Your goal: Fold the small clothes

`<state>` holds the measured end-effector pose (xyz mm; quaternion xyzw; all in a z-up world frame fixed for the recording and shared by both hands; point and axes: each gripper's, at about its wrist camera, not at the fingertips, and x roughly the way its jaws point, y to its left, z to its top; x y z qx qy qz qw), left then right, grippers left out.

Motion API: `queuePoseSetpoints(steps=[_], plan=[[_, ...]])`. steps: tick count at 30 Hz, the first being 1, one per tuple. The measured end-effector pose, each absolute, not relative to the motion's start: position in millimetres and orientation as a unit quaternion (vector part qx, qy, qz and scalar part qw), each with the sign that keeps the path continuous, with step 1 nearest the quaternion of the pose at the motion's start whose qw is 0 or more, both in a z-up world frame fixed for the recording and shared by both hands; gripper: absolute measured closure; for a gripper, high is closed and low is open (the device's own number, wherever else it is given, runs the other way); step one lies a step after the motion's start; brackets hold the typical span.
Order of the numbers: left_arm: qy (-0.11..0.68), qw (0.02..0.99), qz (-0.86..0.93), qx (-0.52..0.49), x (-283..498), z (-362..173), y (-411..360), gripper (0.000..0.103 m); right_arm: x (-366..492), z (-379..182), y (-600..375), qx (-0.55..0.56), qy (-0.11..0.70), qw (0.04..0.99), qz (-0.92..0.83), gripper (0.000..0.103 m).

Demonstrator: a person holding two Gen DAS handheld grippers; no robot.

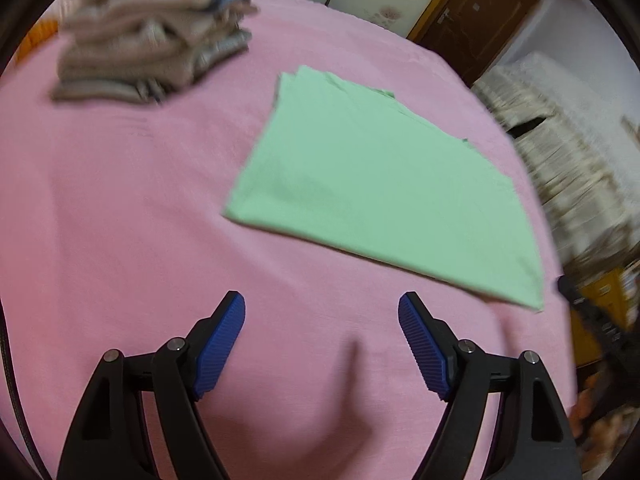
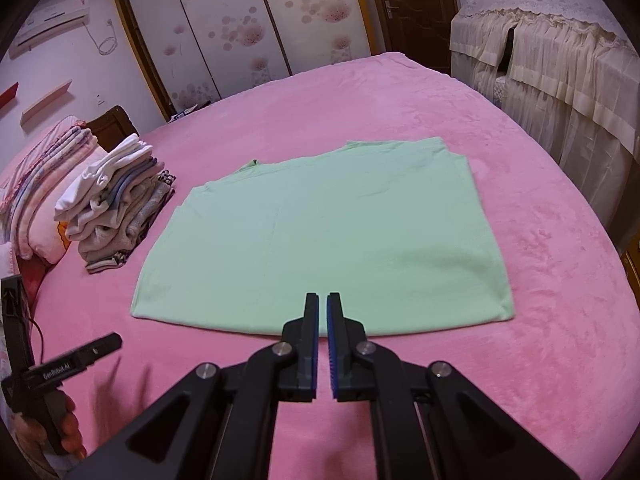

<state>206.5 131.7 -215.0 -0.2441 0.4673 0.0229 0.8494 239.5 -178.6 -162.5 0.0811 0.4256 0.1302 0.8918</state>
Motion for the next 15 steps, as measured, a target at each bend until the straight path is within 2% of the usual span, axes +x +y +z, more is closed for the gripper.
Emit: queuePoseSetpoints(steps=[7, 15], plan=[[0.410, 0.831, -0.024, -0.375, 220, -255, 146, 0.025, 247, -179, -157, 0.077, 0.429, 0.889, 0.141, 0.099], [0.350, 0.842, -0.018, -0.411, 245, -272, 158, 0.025, 258, -200, -144, 0.075, 0.438, 0.883, 0.149, 0.099]])
